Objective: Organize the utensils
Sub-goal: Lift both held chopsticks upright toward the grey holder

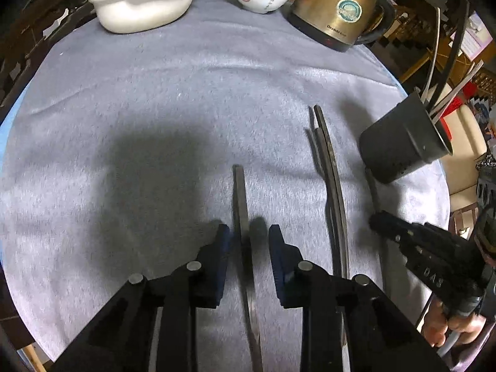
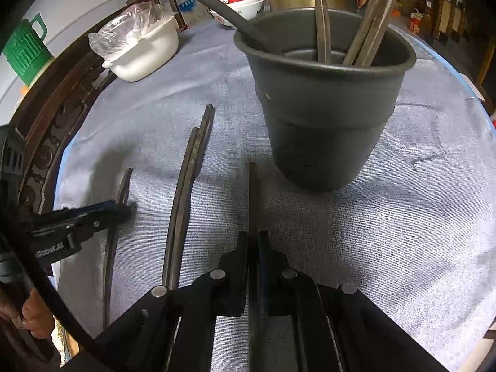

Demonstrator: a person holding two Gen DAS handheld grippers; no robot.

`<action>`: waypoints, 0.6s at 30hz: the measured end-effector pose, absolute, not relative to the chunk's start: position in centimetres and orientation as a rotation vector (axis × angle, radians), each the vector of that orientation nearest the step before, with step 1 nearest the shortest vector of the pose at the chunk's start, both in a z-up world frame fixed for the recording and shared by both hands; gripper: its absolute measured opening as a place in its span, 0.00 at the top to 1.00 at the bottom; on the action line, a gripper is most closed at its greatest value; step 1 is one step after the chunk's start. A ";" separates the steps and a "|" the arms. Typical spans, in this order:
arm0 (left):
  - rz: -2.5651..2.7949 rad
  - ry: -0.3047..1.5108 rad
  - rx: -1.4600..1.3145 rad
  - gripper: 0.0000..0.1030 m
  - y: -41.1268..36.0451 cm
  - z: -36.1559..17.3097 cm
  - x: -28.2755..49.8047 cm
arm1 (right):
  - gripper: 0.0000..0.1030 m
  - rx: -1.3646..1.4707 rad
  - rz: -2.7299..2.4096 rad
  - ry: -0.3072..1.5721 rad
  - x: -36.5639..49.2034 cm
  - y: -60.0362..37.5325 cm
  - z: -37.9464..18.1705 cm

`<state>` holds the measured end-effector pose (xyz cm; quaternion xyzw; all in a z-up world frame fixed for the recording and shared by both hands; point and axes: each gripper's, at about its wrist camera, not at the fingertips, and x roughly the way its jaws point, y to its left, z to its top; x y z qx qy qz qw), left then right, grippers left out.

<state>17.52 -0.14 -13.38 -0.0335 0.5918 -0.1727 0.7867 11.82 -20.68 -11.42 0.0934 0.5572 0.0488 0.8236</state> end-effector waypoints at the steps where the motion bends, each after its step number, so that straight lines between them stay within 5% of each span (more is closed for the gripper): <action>1: -0.364 1.276 -0.063 0.75 -0.1 -13.4 17.3 | 0.91 0.202 0.106 1.183 11.8 -20.7 -11.4; 10: -0.319 1.290 -0.059 0.76 0.2 -13.4 16.8 | 0.91 0.215 0.116 1.182 11.6 -21.2 -11.4; 13: -0.288 1.282 -0.037 0.89 -0.1 -13.5 17.0 | 0.91 0.218 0.114 1.183 11.6 -21.2 -11.3; 18: -0.270 1.272 -0.039 0.93 -0.5 -13.7 17.7 | 0.91 0.207 0.105 1.181 11.6 -21.0 -11.2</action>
